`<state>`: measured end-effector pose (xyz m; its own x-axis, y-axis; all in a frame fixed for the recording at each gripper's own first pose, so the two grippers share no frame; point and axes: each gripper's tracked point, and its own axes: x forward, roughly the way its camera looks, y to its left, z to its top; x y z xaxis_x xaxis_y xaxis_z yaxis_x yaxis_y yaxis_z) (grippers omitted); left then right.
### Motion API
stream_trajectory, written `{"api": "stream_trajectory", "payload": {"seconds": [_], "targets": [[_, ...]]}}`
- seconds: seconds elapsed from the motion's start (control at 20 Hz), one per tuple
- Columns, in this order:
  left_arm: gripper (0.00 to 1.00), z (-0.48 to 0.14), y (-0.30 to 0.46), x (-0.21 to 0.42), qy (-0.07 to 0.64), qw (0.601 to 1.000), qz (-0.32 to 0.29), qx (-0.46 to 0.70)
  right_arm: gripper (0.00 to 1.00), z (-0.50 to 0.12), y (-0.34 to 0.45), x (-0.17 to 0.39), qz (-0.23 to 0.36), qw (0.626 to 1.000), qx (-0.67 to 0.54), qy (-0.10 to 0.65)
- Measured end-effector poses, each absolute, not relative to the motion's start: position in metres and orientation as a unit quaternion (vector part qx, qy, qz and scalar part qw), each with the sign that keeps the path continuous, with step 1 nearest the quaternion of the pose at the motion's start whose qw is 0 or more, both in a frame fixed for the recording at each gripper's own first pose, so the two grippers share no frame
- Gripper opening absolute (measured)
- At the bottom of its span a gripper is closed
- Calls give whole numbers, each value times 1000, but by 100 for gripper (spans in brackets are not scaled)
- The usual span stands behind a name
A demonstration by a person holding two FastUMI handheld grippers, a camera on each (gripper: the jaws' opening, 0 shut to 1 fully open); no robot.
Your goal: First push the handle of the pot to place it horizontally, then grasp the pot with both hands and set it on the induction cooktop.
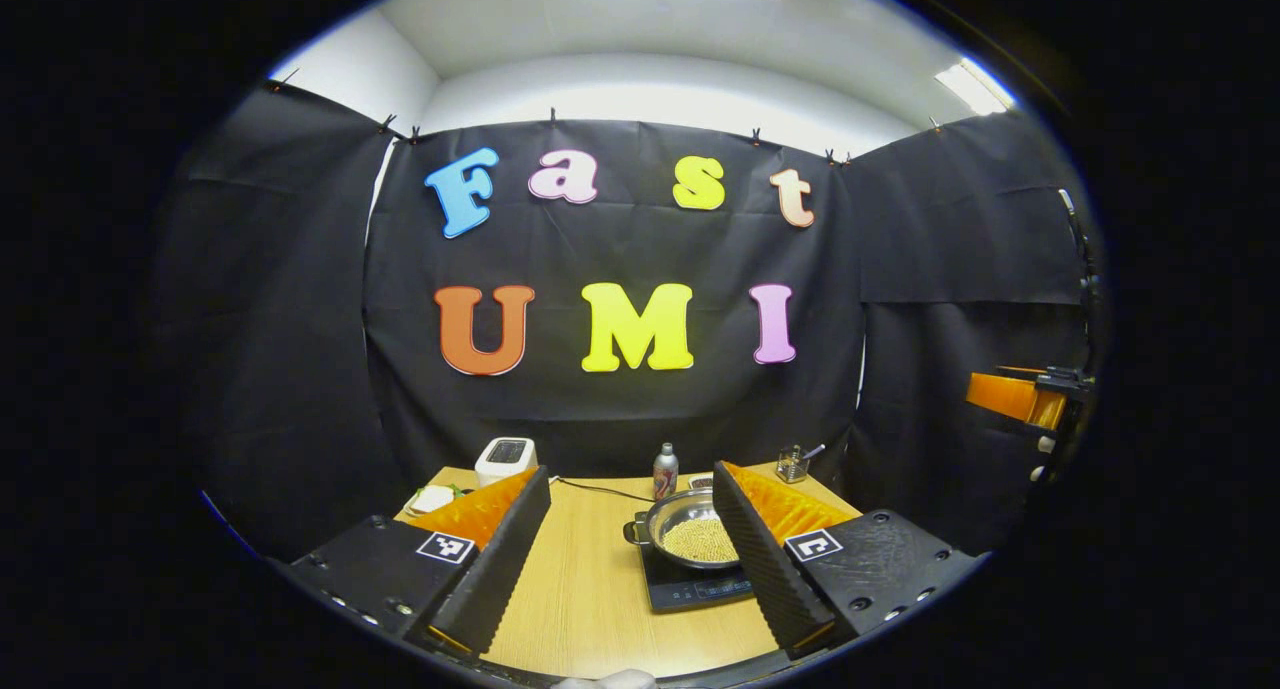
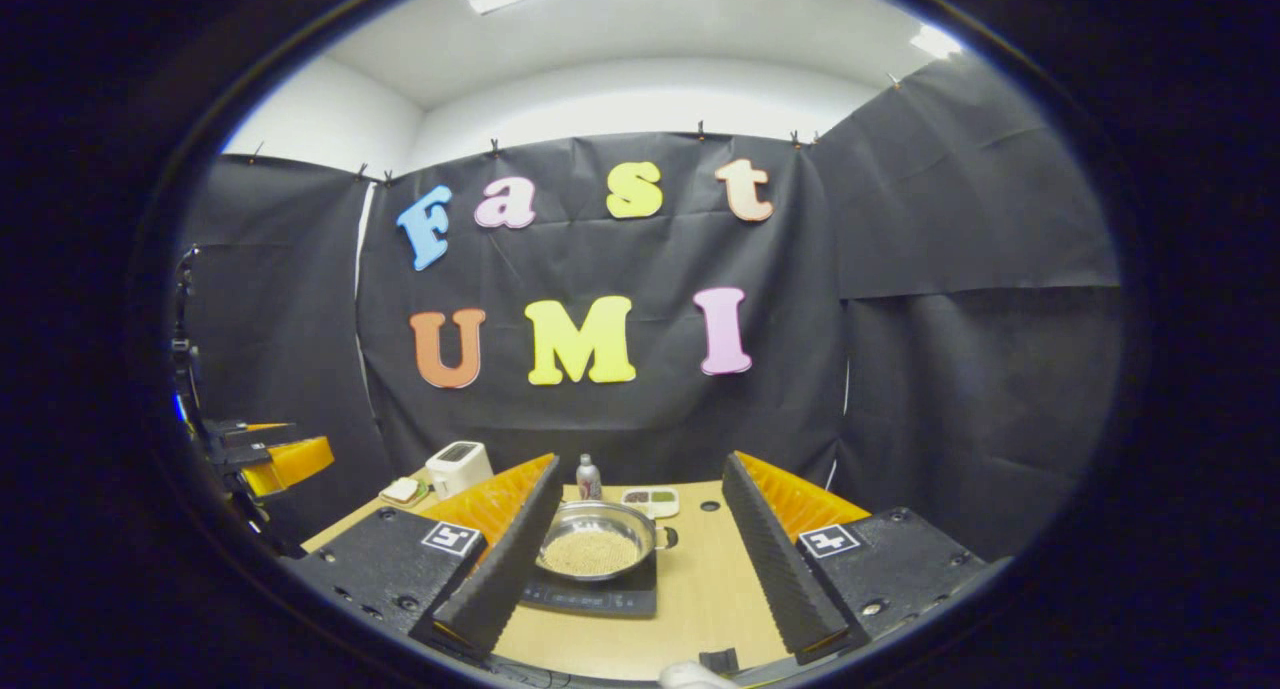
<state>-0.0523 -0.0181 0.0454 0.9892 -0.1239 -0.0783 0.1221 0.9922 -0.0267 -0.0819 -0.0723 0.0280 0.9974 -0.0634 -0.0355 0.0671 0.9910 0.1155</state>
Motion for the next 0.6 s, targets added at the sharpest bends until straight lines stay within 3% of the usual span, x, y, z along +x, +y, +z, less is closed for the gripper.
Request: {"api": "stream_trajectory", "payload": {"seconds": [0.15,0.6], "targets": [[97,52,-24,-71,28,999,-25,-14,100,23,-99,-100,-33,998,39,22],[96,30,-89,-129,32,999,-4,0,100,-21,-140,-142,-9,998,49,34]]}}
